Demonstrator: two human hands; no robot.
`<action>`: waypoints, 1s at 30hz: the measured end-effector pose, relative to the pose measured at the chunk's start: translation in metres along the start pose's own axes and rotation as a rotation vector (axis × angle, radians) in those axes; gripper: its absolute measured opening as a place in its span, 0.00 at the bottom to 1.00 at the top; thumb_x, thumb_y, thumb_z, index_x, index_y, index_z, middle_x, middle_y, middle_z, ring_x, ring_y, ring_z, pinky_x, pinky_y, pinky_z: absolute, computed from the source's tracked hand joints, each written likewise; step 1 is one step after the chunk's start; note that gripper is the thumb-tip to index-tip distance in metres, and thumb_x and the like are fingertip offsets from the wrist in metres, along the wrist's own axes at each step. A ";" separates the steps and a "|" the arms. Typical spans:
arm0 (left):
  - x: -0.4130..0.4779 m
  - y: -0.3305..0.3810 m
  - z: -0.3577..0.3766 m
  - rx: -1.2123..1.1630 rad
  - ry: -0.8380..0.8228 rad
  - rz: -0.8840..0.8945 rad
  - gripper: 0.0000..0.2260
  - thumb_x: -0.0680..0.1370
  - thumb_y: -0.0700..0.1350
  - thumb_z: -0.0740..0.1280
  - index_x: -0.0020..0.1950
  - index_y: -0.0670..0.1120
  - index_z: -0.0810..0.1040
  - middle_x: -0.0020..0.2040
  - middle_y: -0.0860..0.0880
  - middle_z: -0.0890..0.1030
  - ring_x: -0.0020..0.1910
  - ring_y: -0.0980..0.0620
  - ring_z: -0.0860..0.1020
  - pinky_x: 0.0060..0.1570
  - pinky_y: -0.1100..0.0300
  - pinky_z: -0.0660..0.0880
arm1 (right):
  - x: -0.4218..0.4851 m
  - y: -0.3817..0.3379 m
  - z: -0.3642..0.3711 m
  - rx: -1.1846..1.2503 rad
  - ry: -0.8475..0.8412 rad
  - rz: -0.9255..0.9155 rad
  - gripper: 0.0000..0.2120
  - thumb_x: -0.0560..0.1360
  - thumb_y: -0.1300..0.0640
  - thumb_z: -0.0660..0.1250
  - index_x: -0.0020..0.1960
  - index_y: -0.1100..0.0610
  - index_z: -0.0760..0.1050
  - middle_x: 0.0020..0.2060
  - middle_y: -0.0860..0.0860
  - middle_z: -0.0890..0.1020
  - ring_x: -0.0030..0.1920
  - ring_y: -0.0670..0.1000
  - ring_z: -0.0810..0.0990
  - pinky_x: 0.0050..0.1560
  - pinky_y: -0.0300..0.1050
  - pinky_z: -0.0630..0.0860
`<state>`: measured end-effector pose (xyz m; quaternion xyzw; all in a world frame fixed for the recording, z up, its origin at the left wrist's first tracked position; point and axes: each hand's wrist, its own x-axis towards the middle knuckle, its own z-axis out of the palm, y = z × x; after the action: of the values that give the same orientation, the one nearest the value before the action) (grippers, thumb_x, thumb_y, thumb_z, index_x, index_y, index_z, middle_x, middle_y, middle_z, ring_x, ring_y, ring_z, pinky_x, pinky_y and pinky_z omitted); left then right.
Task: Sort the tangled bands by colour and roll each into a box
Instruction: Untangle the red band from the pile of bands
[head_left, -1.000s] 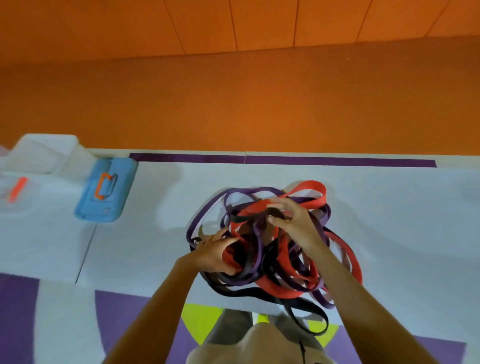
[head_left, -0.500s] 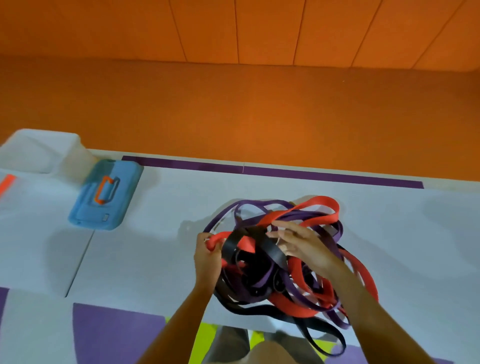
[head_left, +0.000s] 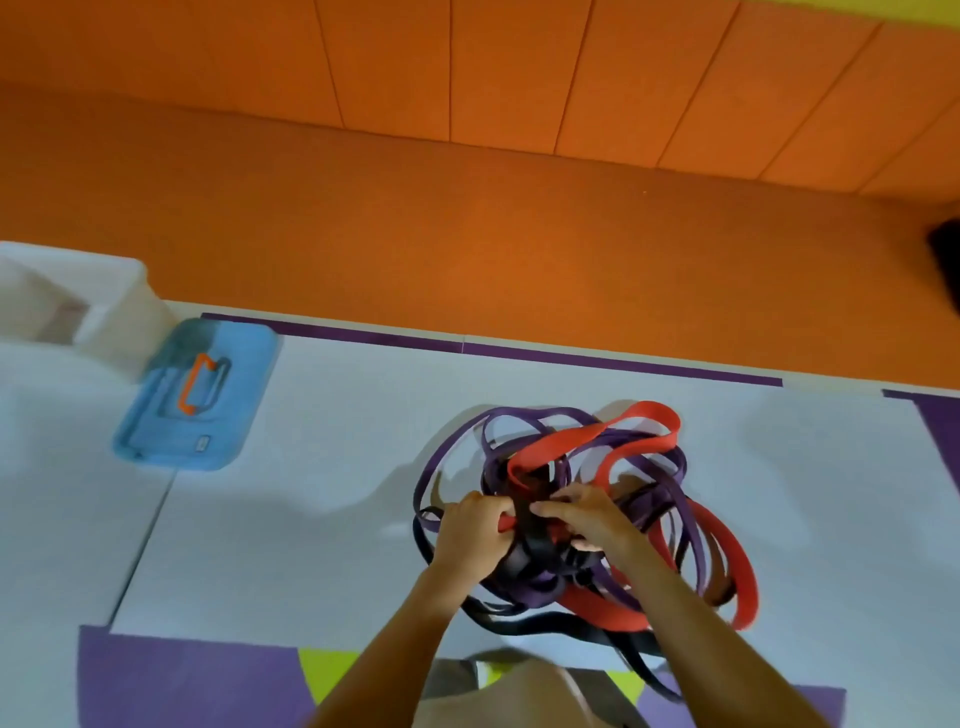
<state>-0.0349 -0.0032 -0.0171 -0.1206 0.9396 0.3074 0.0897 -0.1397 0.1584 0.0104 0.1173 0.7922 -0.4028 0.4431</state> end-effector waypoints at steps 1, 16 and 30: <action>-0.001 -0.002 0.001 -0.018 0.002 0.004 0.04 0.81 0.46 0.67 0.52 0.51 0.82 0.48 0.52 0.84 0.53 0.49 0.80 0.49 0.56 0.75 | 0.000 0.001 0.004 -0.014 0.017 -0.006 0.18 0.71 0.50 0.82 0.56 0.53 0.80 0.41 0.50 0.83 0.38 0.48 0.80 0.37 0.40 0.74; 0.008 -0.024 -0.012 -0.692 0.012 -0.319 0.14 0.81 0.41 0.67 0.58 0.60 0.80 0.49 0.51 0.85 0.44 0.49 0.85 0.52 0.50 0.82 | -0.011 0.013 -0.029 0.552 0.202 -0.046 0.15 0.76 0.70 0.73 0.62 0.63 0.81 0.55 0.60 0.83 0.55 0.60 0.82 0.62 0.55 0.78; 0.033 0.033 -0.011 -1.156 -0.258 -0.723 0.30 0.81 0.68 0.62 0.76 0.50 0.73 0.74 0.46 0.75 0.76 0.40 0.70 0.76 0.45 0.66 | -0.034 -0.009 -0.018 0.133 0.082 -0.490 0.13 0.84 0.64 0.65 0.66 0.61 0.83 0.58 0.57 0.86 0.61 0.54 0.83 0.64 0.49 0.77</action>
<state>-0.0771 0.0101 0.0022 -0.4169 0.5080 0.7213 0.2187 -0.1359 0.1712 0.0473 -0.0332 0.7859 -0.5445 0.2910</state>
